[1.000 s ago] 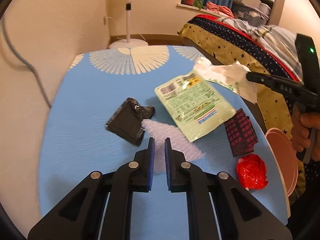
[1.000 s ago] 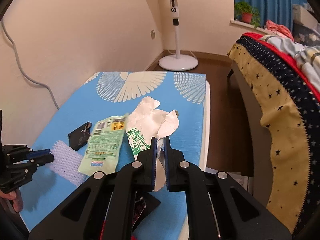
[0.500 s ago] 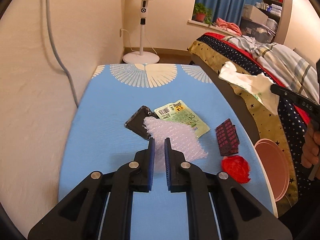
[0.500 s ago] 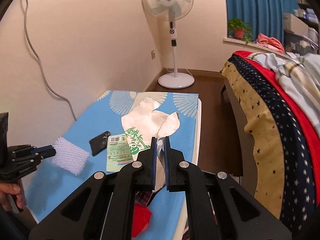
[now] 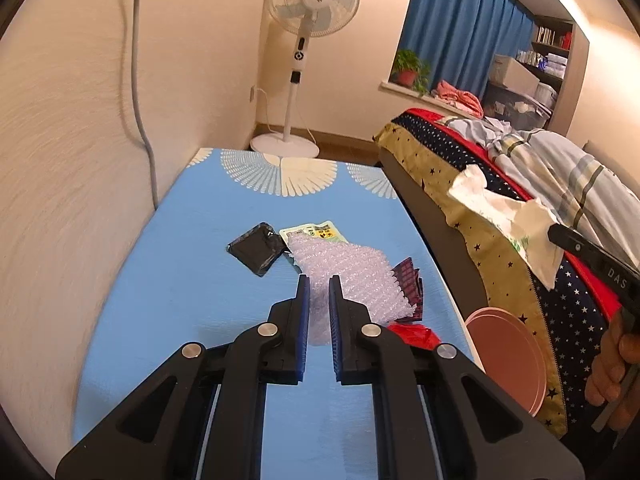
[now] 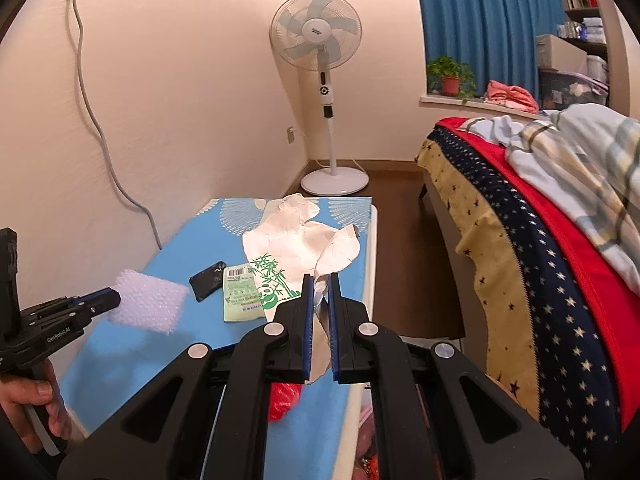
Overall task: Collect trash
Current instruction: 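Carry the white tissue and pink foam mesh over the pink bin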
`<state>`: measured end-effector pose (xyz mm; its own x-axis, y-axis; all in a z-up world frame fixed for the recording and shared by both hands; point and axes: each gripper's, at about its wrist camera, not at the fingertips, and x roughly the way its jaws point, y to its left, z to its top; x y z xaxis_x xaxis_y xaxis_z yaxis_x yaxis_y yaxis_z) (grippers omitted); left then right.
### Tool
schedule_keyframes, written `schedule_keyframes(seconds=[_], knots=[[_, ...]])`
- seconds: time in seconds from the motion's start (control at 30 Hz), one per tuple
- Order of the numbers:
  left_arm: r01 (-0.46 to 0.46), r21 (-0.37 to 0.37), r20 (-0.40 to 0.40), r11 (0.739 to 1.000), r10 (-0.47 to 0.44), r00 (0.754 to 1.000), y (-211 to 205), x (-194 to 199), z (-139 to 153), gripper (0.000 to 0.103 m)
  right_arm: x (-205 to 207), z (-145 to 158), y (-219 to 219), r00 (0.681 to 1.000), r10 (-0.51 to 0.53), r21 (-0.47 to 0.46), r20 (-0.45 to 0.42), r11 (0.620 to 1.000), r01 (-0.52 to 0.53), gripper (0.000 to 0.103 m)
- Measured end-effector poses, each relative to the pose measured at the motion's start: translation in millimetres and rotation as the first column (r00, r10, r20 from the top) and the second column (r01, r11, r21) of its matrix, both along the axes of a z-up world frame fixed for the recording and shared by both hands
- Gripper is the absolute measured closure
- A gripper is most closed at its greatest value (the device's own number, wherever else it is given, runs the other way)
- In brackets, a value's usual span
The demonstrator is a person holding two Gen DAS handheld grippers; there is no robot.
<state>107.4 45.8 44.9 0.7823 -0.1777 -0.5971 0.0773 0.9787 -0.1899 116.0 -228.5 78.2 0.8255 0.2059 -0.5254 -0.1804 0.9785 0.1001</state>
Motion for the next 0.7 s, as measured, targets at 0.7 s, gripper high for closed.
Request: schedule_keyframes(seconds=[0.7], knots=[[0.065,-0.001,0.034,0.998,-0.065,0.997,-57.4,-36.6,-15.8,0.093,-54.6,-9.6,-52.4,0.985,-0.173,0.022,-0.010,0.985,0.173,0.096]])
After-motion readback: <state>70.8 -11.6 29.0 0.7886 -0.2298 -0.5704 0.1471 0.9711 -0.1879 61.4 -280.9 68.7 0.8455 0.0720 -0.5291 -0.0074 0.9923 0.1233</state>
